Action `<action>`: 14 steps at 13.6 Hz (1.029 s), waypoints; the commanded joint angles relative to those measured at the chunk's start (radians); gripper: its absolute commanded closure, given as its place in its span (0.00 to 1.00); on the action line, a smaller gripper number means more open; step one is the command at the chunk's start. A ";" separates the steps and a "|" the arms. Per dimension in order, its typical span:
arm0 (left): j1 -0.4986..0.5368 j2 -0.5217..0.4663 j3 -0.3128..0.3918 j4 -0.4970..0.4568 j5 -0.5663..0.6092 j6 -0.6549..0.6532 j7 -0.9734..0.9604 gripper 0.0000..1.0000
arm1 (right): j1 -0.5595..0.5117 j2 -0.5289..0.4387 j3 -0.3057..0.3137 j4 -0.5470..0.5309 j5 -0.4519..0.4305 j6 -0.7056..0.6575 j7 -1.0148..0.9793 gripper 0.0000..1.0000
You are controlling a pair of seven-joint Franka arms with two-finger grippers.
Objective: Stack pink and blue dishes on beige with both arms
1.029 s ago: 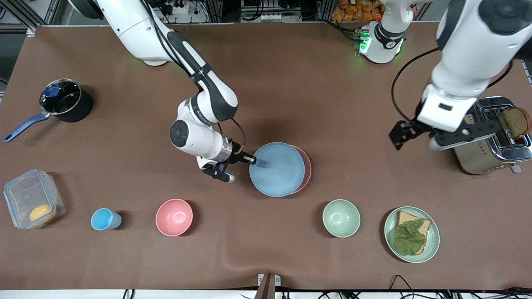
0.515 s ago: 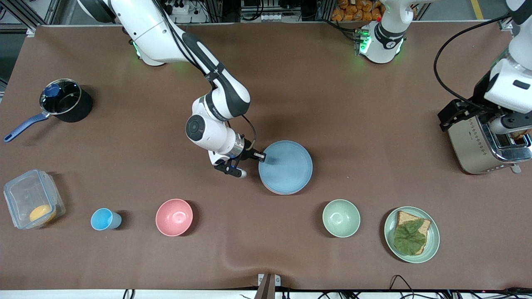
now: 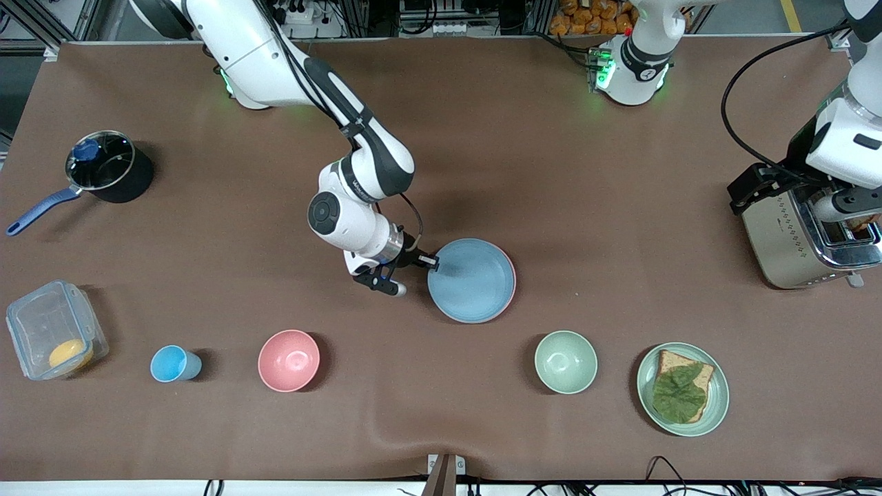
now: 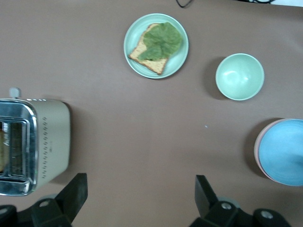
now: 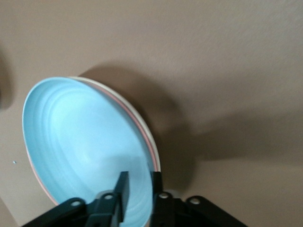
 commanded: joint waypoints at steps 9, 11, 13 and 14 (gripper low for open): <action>0.017 -0.009 0.005 0.005 -0.038 -0.019 0.018 0.00 | -0.049 -0.251 -0.410 -0.037 -0.206 -0.595 -0.345 0.00; 0.024 -0.009 0.008 0.007 -0.035 -0.048 0.028 0.00 | -0.049 -0.288 -0.488 -0.035 -0.234 -0.664 -0.433 0.00; 0.035 -0.009 0.008 0.008 -0.034 -0.051 0.056 0.00 | -0.070 -0.334 -0.516 -0.035 -0.266 -0.698 -0.511 0.00; 0.035 -0.009 0.008 0.008 -0.034 -0.062 0.067 0.00 | -0.113 -0.364 -0.499 -0.035 -0.305 -0.727 -0.518 0.00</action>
